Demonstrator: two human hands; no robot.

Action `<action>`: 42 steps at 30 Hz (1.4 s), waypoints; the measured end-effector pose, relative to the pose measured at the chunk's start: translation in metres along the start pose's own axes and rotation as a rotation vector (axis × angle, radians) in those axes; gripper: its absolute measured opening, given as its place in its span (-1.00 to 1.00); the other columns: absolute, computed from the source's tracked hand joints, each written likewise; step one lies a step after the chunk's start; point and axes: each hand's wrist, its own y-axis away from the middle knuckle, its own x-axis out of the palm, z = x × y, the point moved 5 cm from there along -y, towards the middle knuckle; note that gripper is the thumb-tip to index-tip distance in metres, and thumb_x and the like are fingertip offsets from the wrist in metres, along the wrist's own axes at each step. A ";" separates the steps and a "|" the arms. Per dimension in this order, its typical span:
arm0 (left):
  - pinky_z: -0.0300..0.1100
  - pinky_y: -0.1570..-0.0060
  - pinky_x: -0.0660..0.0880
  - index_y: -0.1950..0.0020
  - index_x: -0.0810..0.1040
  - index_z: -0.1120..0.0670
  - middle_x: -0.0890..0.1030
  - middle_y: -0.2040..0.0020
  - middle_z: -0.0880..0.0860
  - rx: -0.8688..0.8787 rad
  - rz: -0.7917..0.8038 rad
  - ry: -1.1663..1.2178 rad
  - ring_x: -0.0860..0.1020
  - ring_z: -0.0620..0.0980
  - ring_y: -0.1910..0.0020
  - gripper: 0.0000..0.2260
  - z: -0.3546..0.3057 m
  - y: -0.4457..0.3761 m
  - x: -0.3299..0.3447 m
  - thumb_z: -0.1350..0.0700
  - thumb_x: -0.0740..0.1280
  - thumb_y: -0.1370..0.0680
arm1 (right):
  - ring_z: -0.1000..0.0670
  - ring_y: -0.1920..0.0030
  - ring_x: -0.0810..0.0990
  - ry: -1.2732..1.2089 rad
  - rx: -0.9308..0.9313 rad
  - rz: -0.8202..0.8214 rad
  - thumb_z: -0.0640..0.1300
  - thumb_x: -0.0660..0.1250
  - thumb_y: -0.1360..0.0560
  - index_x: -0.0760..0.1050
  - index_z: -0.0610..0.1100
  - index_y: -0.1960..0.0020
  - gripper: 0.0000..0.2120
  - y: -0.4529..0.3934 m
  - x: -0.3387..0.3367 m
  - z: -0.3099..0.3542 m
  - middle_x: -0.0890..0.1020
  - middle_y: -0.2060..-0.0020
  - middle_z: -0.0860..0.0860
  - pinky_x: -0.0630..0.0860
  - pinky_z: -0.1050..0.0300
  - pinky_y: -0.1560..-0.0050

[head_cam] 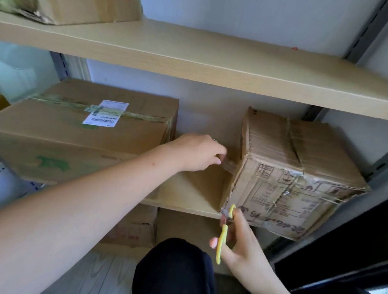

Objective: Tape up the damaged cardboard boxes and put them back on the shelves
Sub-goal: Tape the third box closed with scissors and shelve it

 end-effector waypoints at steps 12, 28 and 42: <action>-0.21 0.28 0.49 0.09 0.46 -0.12 0.62 0.36 -0.08 -0.047 0.088 0.028 0.53 -0.22 0.47 -0.89 0.014 -0.011 -0.006 -0.03 0.26 -0.63 | 0.06 0.34 0.44 -0.303 0.212 -0.126 0.29 0.35 -0.37 0.41 0.07 0.04 -0.65 -0.058 0.043 -0.044 0.47 0.30 0.13 0.53 0.08 0.27; -0.28 0.43 0.39 0.04 0.50 -0.07 0.54 0.49 -0.29 -0.053 0.158 0.117 0.58 -0.15 0.51 -0.87 0.022 -0.019 0.002 0.15 0.23 -0.63 | 0.14 0.35 0.47 -0.446 0.195 -0.328 0.33 0.27 -0.44 0.47 0.10 0.08 -0.69 -0.095 0.050 -0.019 0.54 0.33 0.08 0.54 0.19 0.31; -0.25 0.31 0.45 0.24 0.43 -0.11 0.63 0.42 -0.04 -0.098 0.165 0.198 0.59 -0.12 0.50 -0.78 0.026 -0.018 0.011 0.05 0.28 -0.60 | 0.00 0.53 0.53 -0.415 0.285 -0.475 -0.05 0.31 -0.58 0.66 0.20 0.15 -0.76 -0.086 0.051 -0.028 0.59 0.44 -0.11 0.60 -0.17 0.25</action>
